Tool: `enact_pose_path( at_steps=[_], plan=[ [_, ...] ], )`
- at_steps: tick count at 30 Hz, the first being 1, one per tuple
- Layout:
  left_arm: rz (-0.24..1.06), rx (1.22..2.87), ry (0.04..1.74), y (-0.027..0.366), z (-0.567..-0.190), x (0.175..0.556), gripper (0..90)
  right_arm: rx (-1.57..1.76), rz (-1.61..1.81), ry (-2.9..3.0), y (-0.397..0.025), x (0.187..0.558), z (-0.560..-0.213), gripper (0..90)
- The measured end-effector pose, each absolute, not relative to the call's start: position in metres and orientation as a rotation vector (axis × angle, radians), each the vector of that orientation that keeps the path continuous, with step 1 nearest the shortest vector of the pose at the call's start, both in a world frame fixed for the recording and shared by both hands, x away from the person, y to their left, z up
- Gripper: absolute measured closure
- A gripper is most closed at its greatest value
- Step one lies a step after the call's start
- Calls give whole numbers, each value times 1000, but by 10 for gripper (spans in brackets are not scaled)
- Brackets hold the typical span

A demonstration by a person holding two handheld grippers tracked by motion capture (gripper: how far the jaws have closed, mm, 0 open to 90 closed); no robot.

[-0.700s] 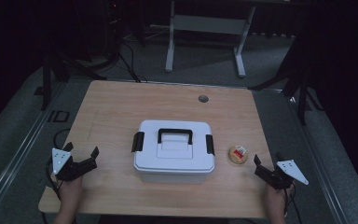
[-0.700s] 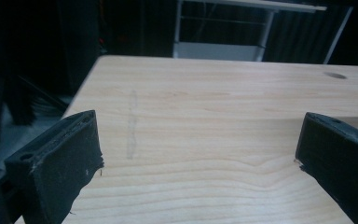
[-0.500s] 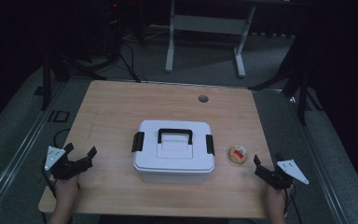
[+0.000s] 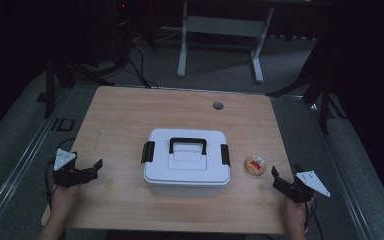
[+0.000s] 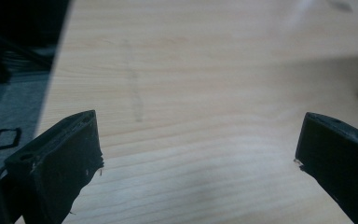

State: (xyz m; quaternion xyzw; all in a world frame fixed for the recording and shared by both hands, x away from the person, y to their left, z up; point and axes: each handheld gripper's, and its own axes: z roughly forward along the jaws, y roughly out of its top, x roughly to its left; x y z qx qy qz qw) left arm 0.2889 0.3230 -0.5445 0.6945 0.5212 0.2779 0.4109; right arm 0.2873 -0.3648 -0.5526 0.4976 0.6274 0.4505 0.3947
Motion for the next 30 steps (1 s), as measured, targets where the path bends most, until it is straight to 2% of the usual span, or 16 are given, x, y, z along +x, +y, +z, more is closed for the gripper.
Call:
enact_pose_path(
  at_steps=[7, 15, 20, 24, 30],
  plan=[
    [561, 1961, 1145, 325, -535, 304, 0, 1269, 1168, 1606, -366, 288, -553, 132],
    [470, 2177, 957, 320, -526, 313, 0, 1261, 1165, 1616, -365, 288, -553, 132],
    [431, 2292, 858, 319, -520, 318, 0, 1262, 1167, 1621, -365, 288, -552, 132],
    [429, 2387, 793, 316, -515, 321, 34, 1260, 1170, 1625, -365, 288, -552, 132],
    [430, 2499, 747, 313, -503, 327, 33, 1263, 1174, 1632, -366, 288, -552, 132]
  ],
)
